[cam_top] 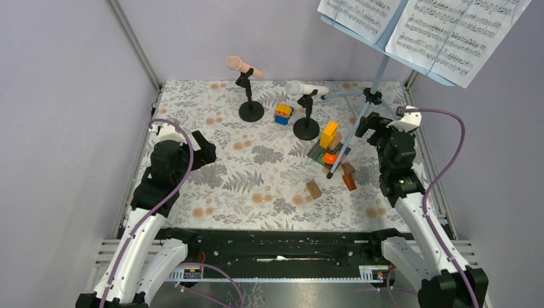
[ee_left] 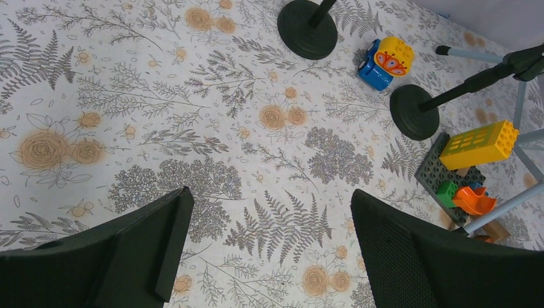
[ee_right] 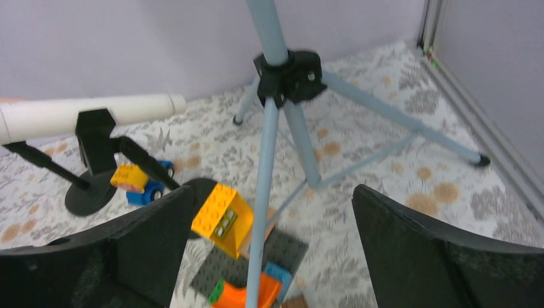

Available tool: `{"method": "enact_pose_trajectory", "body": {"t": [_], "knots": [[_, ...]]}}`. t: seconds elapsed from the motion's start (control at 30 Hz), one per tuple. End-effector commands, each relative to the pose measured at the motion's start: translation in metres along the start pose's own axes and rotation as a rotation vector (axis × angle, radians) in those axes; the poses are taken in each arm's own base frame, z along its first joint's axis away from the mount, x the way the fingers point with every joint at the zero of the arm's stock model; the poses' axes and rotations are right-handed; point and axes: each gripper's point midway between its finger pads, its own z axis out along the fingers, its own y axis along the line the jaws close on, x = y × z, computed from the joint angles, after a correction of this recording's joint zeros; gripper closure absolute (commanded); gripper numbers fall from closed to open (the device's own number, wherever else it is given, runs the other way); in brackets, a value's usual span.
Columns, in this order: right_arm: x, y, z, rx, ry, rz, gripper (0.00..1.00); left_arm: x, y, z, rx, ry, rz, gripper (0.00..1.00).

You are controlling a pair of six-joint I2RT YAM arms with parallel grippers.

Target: Pack up the instrument practice props

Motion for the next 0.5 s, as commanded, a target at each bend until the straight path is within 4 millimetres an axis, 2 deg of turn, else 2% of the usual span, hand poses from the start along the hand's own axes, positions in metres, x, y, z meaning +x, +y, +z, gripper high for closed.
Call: {"method": "enact_pose_trajectory", "body": {"t": [0.0, 0.17, 0.33, 0.47], "knots": [[-0.066, 0.017, 0.023, -0.056, -0.299, -0.096, 0.01, -0.007, -0.008, 0.003, 0.047, -0.028, 0.006, 0.01], [-0.077, 0.017, 0.061, 0.007, -0.328, -0.225, 0.09, -0.006, -0.01, 0.003, 0.063, -0.023, 0.008, 0.01], [-0.089, 0.035, 0.093, -0.031, -0.356, -0.289, 0.14, -0.003, -0.013, 0.006, 0.075, -0.004, 0.01, 0.01], [-0.095, 0.039, 0.112, -0.012, -0.38, -0.304, 0.19, -0.004, -0.014, 0.005, 0.082, -0.007, 0.012, 0.01]]}}
